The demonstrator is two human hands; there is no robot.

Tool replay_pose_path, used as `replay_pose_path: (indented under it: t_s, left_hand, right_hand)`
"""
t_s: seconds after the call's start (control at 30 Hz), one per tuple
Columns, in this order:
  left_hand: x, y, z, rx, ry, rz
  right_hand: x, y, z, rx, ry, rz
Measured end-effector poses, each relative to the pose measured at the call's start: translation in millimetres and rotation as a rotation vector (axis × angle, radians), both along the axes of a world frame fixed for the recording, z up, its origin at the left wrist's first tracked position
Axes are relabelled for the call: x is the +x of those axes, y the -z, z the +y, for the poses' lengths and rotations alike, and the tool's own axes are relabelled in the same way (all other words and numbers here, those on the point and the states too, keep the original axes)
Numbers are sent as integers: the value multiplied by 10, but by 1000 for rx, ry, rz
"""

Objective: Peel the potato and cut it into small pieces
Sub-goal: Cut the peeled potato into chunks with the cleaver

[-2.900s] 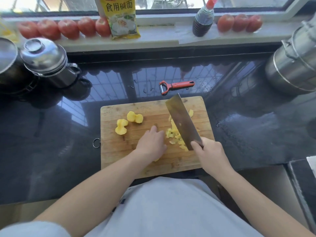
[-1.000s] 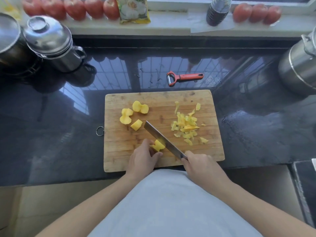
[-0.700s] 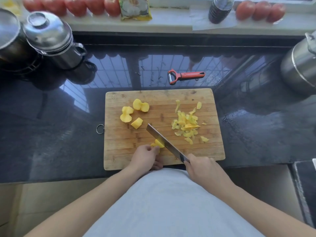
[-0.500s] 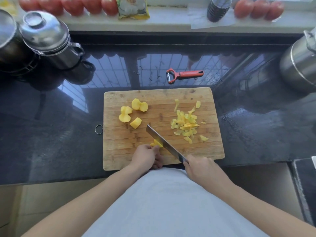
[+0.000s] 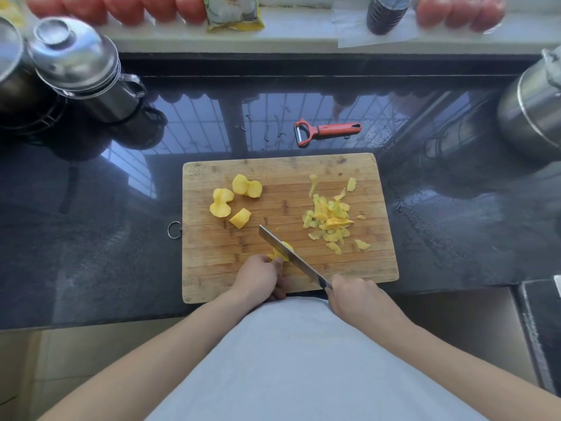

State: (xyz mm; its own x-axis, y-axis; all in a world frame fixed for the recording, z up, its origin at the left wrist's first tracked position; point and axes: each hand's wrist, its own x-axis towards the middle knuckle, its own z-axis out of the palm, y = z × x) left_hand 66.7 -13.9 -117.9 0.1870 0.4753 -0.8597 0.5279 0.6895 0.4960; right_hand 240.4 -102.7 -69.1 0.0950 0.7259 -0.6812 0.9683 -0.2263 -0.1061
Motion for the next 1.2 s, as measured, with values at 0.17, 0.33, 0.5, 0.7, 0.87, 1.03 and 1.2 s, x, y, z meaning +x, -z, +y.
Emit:
replay_pose_path:
  t_s: [0.17, 0.33, 0.5, 0.7, 0.87, 1.03, 1.2]
  left_hand:
    - [12, -5, 8, -17, -12, 2]
    - [9, 3, 1, -21, -14, 2]
    - [-6, 28, 6, -21, -3, 6]
    - [13, 66, 25, -9, 7, 26]
    - [34, 33, 37, 9, 27, 8]
    - [49, -37, 101, -17, 99, 23]
    - [60, -68, 118, -26, 121, 38]
  right_hand:
    - [-65, 50, 35, 17, -19, -4]
    - [-86, 69, 30, 19, -46, -11]
    - [-94, 32, -9, 63, -121, -62]
    - [-107, -130, 8, 22, -197, -87]
    - [-127, -35, 6, 143, -201, -137]
    - [-114, 1, 36, 161, -188, -144]
    - [-84, 73, 6, 88, -144, -95]
